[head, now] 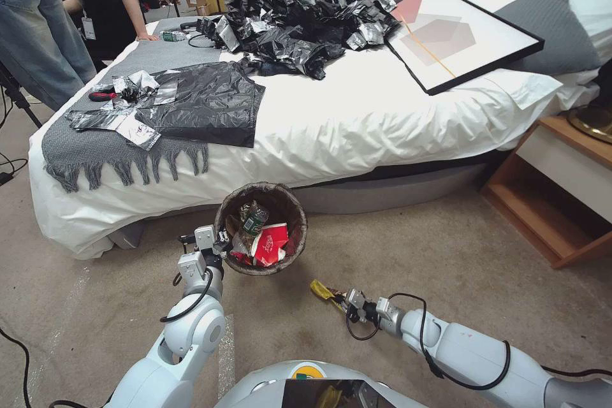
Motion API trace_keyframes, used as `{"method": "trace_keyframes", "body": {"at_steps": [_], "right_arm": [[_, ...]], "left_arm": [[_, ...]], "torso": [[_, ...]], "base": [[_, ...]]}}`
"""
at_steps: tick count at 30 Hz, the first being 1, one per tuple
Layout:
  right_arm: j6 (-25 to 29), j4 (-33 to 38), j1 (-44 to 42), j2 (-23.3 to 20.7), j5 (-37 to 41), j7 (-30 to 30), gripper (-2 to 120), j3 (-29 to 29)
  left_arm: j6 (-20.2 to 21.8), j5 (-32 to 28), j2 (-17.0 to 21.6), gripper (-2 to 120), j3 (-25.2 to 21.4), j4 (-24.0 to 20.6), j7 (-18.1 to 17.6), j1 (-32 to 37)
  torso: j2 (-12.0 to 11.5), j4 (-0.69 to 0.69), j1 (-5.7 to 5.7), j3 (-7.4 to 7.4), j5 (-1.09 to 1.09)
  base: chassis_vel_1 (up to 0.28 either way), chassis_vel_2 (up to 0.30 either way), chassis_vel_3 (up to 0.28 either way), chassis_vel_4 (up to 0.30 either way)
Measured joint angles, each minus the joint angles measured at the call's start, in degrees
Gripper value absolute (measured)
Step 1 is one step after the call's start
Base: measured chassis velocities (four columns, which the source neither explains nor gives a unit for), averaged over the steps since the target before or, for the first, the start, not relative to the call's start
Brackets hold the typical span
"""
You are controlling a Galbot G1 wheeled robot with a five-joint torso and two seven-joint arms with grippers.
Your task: Pick up the trash bin, then pick up the garbage from the floor and place it into the trash bin.
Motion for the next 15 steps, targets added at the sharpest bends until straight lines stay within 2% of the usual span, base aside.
{"method": "trace_keyframes", "body": {"at_steps": [11,13,15], "right_arm": [[-3.1,9.9,-4.0,-2.8,1.5,6.4,0,11.2],[-5.2,15.8,-5.8,-4.5,2.7,10.2,0,16.0],[-5.7,17.2,-6.2,-4.9,3.1,11.1,0,17.0]], "left_arm": [[0.0,-0.1,0.2,4,0.1,0.0,-0.1,0.0],[0.0,-0.1,0.3,4,0.3,0.0,-0.1,0.1],[0.0,-0.1,0.3,4,0.3,0.0,-0.1,0.1]], "torso": [[0.0,0.0,0.0,0.0,0.01],[0.0,0.0,0.0,0.0,-0.01],[0.0,0.0,0.0,0.0,0.0]], "base": [[0.0,0.0,0.0,0.0],[0.0,0.0,0.0,0.0],[0.0,0.0,0.0,0.0]]}}
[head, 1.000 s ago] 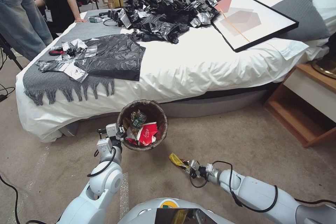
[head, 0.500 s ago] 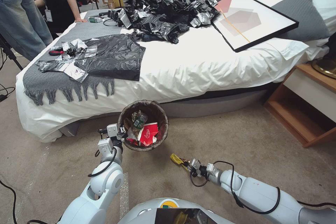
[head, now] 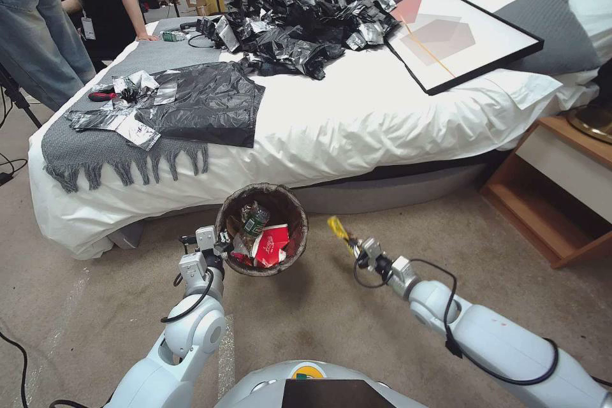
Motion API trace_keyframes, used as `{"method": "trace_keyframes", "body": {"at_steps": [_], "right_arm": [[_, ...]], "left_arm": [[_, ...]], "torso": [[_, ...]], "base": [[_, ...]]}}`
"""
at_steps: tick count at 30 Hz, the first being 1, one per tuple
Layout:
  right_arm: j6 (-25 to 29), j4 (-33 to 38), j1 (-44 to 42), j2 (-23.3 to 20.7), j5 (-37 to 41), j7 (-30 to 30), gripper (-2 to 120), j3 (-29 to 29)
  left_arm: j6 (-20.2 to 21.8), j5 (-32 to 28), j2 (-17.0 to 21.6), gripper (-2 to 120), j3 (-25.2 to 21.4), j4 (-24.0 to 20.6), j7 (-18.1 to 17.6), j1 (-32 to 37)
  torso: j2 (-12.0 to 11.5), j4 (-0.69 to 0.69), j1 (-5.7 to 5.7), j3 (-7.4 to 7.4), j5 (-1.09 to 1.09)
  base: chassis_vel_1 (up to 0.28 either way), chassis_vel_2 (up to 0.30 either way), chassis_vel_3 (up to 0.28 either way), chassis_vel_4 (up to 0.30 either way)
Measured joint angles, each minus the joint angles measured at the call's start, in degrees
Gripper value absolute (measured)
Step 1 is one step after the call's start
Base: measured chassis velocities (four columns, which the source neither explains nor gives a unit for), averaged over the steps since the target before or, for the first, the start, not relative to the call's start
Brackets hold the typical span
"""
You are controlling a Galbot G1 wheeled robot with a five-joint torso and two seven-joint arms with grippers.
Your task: Pick up the trash bin, then pick up the garbage from the floor and place it into the trash bin.
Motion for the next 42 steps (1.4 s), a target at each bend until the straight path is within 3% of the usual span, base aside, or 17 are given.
{"method": "trace_keyframes", "body": {"at_steps": [2,8,14,19,24,30,42], "right_arm": [[-0.9,5.3,-1.9,-1.2,0.6,2.8,0,4.0],[-2.1,11.9,-4.8,-2.2,0.8,7.3,0,11.0],[-4.2,23.8,-7.3,-0.8,2.6,15.2,0,23.8],[-5.2,33.4,-6.4,-0.7,4.9,16.7,0,28.3],[-5.5,37.2,-4.8,-0.5,5.8,16.3,0,28.0],[-5.8,41.9,0.4,0.5,8.1,13.3,0,21.6],[-5.6,42.1,6.0,0.8,8.4,9.8,0,7.5]], "left_arm": [[0.0,0.0,0.1,4,0.2,0.0,0.0,0.1],[0.0,-0.1,0.3,4,0.3,0.1,-0.1,0.1],[0.5,-1.0,1.6,4,2.4,0.1,-0.2,1.3],[1.1,-1.2,2.2,4,4.4,-0.1,-0.4,1.8],[1.4,-1.8,2.7,4,5.4,-0.2,-0.4,2.1],[1.9,-1.9,3.0,4,7.1,-0.6,-0.2,2.7],[2.3,-1.6,2.7,4,8.7,-0.6,-0.5,1.8]], "torso": [[0.0,0.0,0.0,0.0,0.0],[0.0,-0.02,0.0,0.0,0.0],[0.0,0.0,0.0,0.0,0.01],[0.0,0.0,0.0,0.0,-0.01],[0.0,0.0,0.0,0.0,0.0],[0.0,0.01,0.0,0.01,-0.01],[0.0,0.0,0.0,0.0,0.0]], "base": [[0.0,0.0,0.0,0.0],[0.0,0.0,0.0,0.0],[0.0,0.0,0.0,0.0],[0.0,0.0,0.0,0.0],[0.0,0.0,0.0,0.0],[0.0,0.0,0.0,0.0],[0.0,0.0,0.0,0.0]]}}
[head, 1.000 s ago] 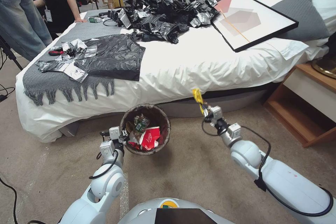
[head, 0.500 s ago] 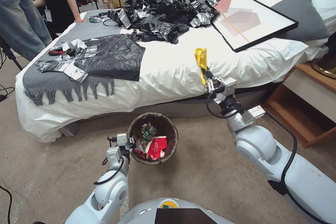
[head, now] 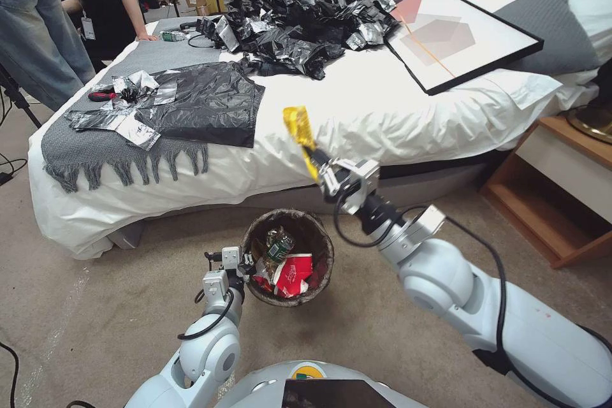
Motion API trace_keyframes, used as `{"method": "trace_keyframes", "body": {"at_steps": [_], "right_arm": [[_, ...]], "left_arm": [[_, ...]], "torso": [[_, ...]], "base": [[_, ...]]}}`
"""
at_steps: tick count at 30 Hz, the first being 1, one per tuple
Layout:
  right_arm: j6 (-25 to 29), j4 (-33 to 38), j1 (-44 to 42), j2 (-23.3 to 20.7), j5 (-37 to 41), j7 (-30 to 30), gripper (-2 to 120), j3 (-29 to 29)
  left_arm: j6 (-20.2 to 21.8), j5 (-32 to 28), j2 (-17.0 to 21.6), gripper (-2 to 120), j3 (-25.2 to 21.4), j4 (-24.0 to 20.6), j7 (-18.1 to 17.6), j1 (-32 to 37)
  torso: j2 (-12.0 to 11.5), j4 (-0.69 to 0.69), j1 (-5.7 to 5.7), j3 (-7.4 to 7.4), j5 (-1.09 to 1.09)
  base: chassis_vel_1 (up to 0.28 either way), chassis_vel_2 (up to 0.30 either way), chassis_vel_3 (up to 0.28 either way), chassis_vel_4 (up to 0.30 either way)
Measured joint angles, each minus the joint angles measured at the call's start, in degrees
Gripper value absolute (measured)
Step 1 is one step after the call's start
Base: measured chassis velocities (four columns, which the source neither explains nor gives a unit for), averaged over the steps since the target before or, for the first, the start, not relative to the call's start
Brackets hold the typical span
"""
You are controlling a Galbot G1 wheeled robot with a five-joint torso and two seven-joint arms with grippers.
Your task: Pick up the trash bin, then pick up the garbage from the floor and place it into the trash bin.
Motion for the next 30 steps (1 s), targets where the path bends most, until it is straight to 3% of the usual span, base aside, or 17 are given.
{"method": "trace_keyframes", "body": {"at_steps": [10,30], "right_arm": [[0.9,-2.5,2.0,-1.6,-4.8,-0.7,0,-14.9],[3.1,-9.2,-2.2,-2.8,-8.7,-0.8,0,-19.5]], "left_arm": [[0.1,0.0,-0.4,4,0.0,0.0,-0.3,-0.5],[0.0,-0.6,-0.5,4,-1.2,0.0,-0.8,-1.3]], "torso": [[0.0,0.0,0.0,0.0,0.0],[0.0,0.0,0.0,0.0,0.01]], "base": [[0.0,0.0,0.0,0.0],[0.0,0.0,0.0,0.0]]}}
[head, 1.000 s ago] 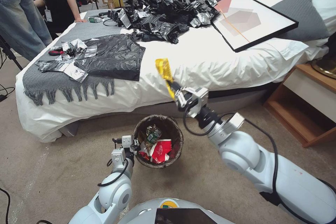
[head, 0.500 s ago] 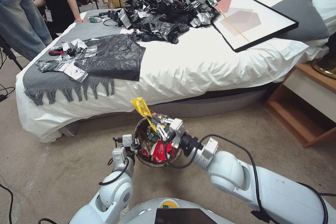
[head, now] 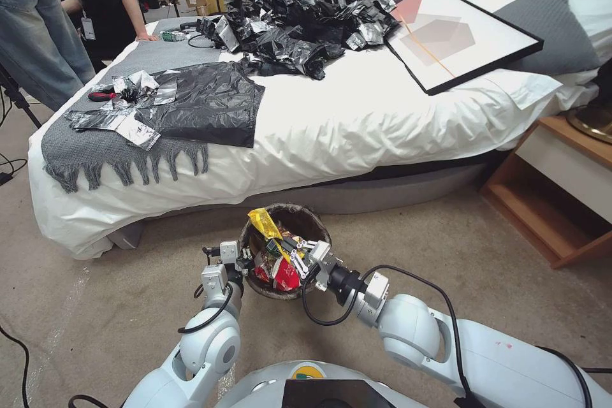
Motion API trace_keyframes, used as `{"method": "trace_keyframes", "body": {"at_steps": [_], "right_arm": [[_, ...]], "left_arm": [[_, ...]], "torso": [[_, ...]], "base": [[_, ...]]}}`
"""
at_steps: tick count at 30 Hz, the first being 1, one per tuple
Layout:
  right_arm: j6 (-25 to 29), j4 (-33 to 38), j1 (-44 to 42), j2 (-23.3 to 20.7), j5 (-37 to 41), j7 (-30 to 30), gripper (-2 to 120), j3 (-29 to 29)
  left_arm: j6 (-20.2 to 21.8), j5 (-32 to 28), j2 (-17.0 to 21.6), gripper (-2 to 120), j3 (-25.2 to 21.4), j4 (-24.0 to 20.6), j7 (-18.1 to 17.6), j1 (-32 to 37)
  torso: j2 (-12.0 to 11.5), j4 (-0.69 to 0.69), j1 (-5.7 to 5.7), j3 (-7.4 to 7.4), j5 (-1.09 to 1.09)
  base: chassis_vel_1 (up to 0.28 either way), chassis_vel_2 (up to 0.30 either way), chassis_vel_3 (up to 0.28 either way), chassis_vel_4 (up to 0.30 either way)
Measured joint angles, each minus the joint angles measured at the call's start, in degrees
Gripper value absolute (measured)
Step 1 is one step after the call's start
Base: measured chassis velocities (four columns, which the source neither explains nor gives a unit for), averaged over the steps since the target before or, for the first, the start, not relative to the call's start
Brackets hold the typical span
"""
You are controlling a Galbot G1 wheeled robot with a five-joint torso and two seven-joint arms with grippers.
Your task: Pick up the trash bin, then pick up the garbage from the floor and place it into the trash bin.
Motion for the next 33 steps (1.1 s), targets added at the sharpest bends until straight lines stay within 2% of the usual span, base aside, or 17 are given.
{"method": "trace_keyframes", "body": {"at_steps": [8,16,18,22,25,26,29,30,33], "right_arm": [[0.2,-4.8,1.0,1.5,-0.5,0.5,0,-1.6],[0.0,-6.1,0.8,1.7,-0.6,1.0,0,-1.5],[-0.1,-6.1,0.6,1.7,-0.7,1.2,11,-1.3],[-0.3,-6.2,0.6,1.7,-0.7,1.4,20,-1.3],[-0.7,-6.1,0.6,1.8,-0.7,1.6,37,-1.3],[-0.7,-6.1,0.6,1.8,-0.7,1.6,37,-1.3],[-0.7,-5.9,0.6,1.8,-0.7,1.8,53,-1.4],[-0.7,-5.9,0.6,1.8,-0.7,1.8,53,-1.4],[-0.8,-5.7,0.4,1.7,-0.7,2.1,67,-1.3]], "left_arm": [[-0.1,-0.4,0.1,4,-0.5,-0.6,0.0,0.0],[-0.1,-0.5,0.3,4,-0.4,-0.7,-0.1,-0.1],[-0.1,-0.7,0.3,4,-0.2,-0.6,-0.2,-0.3],[-0.1,-0.8,0.3,4,-0.1,-0.6,-0.2,-0.4],[-0.1,-0.9,0.4,4,-0.1,-0.6,-0.3,-0.5],[-0.1,-0.9,0.4,4,-0.1,-0.6,-0.3,-0.5],[-0.1,-0.9,0.3,4,-0.2,-0.6,-0.3,-0.3],[-0.1,-0.9,0.3,4,-0.2,-0.6,-0.3,-0.3],[-0.1,-0.8,0.2,4,-0.3,-0.6,-0.3,-0.2]], "torso": [[0.0,0.0,0.0,0.0,0.0],[0.0,0.0,0.0,0.0,0.0],[0.0,-0.01,0.0,0.0,0.0],[0.0,0.0,0.0,0.0,0.0],[0.0,0.0,0.0,0.0,0.0],[0.0,0.0,0.0,0.0,0.0],[0.0,0.0,0.0,0.0,0.0],[0.0,0.0,0.0,0.0,0.0],[0.0,0.0,0.0,0.0,0.0]], "base": [[0.0,0.0,0.0,0.0],[0.0,0.0,0.0,0.0],[0.0,0.0,0.0,0.0],[0.0,0.0,0.0,0.0],[0.0,0.0,0.0,0.0],[0.0,0.0,0.0,0.0],[0.0,0.0,0.0,0.0],[0.0,0.0,0.0,0.0],[0.0,0.0,0.0,0.0]]}}
